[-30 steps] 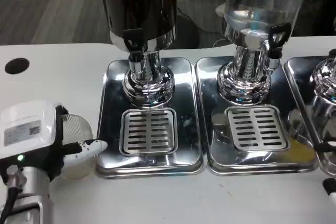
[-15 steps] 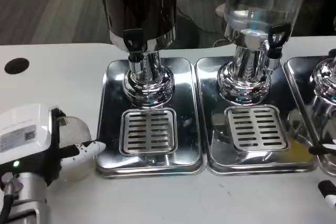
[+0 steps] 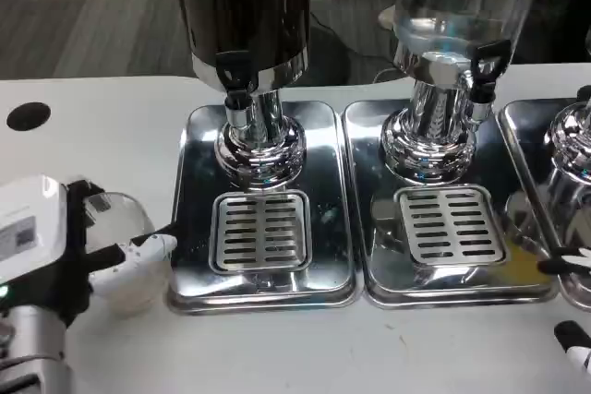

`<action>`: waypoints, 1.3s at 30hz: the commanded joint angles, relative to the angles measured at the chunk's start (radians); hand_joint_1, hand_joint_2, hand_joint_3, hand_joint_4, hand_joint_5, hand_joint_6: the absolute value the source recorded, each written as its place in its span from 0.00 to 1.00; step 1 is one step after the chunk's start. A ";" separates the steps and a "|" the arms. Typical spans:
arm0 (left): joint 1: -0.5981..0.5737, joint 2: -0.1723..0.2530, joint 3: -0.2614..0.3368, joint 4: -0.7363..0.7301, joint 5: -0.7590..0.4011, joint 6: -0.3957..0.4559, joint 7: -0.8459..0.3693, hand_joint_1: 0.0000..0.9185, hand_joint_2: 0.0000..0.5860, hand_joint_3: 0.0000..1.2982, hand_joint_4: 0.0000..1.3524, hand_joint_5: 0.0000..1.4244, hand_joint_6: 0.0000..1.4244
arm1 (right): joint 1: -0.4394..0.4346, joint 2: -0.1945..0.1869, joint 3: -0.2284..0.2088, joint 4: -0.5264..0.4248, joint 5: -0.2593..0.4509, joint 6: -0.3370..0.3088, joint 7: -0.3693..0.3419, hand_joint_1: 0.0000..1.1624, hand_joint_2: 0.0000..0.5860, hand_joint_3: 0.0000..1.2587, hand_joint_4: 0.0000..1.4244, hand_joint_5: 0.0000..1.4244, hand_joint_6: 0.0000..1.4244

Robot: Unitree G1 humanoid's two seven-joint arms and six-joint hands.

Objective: Grasp the cup under the faucet to collect the drink, then remove the cup.

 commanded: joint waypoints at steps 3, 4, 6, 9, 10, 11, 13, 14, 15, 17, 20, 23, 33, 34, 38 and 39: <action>-0.022 -0.016 0.025 -0.035 -0.035 0.000 0.011 0.33 0.19 0.42 0.46 0.64 0.73 | 0.007 -0.002 0.009 0.004 -0.007 -0.018 0.002 0.42 0.62 0.23 0.11 0.07 0.00; -0.033 -0.020 0.020 -0.035 -0.036 0.002 0.009 0.33 0.19 0.42 0.46 0.64 0.73 | 0.008 -0.002 0.010 0.006 -0.007 -0.020 0.002 0.42 0.62 0.23 0.11 0.07 0.00; -0.052 -0.030 0.008 -0.030 -0.036 0.006 0.005 0.33 0.19 0.42 0.46 0.65 0.74 | 0.012 -0.002 0.011 0.009 -0.006 -0.024 0.001 0.42 0.62 0.23 0.11 0.07 0.00; -0.074 -0.041 -0.008 -0.020 -0.031 0.012 0.001 0.33 0.19 0.43 0.46 0.65 0.75 | 0.016 -0.004 0.008 0.013 -0.002 -0.031 0.000 0.42 0.62 0.23 0.11 0.07 0.00; -0.082 -0.045 -0.015 -0.015 -0.029 0.015 0.000 0.33 0.19 0.43 0.46 0.65 0.75 | 0.019 -0.004 0.006 0.016 0.000 -0.034 0.000 0.42 0.62 0.23 0.11 0.07 0.00; -0.090 -0.049 -0.020 -0.010 -0.027 0.017 -0.001 0.33 0.19 0.43 0.46 0.65 0.74 | 0.021 -0.005 0.004 0.019 0.003 -0.038 0.000 0.42 0.62 0.23 0.11 0.07 0.00; -0.109 -0.057 -0.035 0.003 -0.021 0.023 -0.002 0.33 0.19 0.43 0.46 0.65 0.74 | 0.024 -0.007 0.003 0.026 0.005 -0.046 0.000 0.42 0.62 0.23 0.11 0.07 0.00; -0.120 -0.062 -0.042 0.010 -0.021 0.026 -0.003 0.33 0.19 0.43 0.46 0.65 0.74 | 0.025 -0.008 0.002 0.030 0.006 -0.050 0.000 0.42 0.62 0.23 0.11 0.07 0.00; -0.127 -0.065 -0.046 0.015 -0.021 0.029 -0.004 0.33 0.19 0.43 0.46 0.65 0.74 | 0.027 -0.009 0.001 0.034 0.007 -0.053 0.000 0.42 0.62 0.23 0.11 0.07 0.00; -0.145 -0.074 -0.059 0.027 -0.018 0.035 -0.004 0.33 0.19 0.43 0.47 0.65 0.74 | 0.028 -0.010 -0.001 0.042 0.010 -0.061 0.001 0.42 0.62 0.23 0.10 0.07 0.00; -0.168 -0.086 -0.078 0.043 -0.012 0.045 -0.002 0.33 0.19 0.43 0.47 0.65 0.74 | 0.030 -0.014 -0.004 0.054 0.018 -0.072 0.003 0.42 0.62 0.23 0.10 0.07 0.00; -0.191 -0.096 -0.099 0.063 -0.005 0.054 0.003 0.33 0.19 0.43 0.47 0.65 0.74 | 0.033 -0.017 -0.006 0.065 0.023 -0.084 0.004 0.42 0.62 0.23 0.10 0.07 0.00; -0.277 -0.131 -0.160 0.149 0.000 0.091 0.016 0.33 0.19 0.43 0.47 0.65 0.74 | 0.034 -0.026 -0.015 0.095 0.048 -0.114 0.016 0.42 0.62 0.23 0.11 0.07 0.00; -0.284 -0.132 -0.166 0.155 0.000 0.095 0.018 0.33 0.19 0.43 0.47 0.65 0.74 | 0.034 -0.027 -0.015 0.099 0.051 -0.117 0.018 0.42 0.62 0.23 0.11 0.07 0.00; -0.310 -0.145 -0.182 0.182 0.000 0.106 0.030 0.33 0.19 0.43 0.47 0.65 0.75 | 0.033 -0.032 -0.016 0.121 0.059 -0.129 0.024 0.42 0.62 0.23 0.11 0.07 0.00; -0.315 -0.148 -0.187 0.189 0.000 0.110 0.034 0.33 0.19 0.43 0.47 0.65 0.75 | 0.031 -0.033 -0.015 0.127 0.062 -0.133 0.025 0.42 0.62 0.23 0.11 0.07 0.00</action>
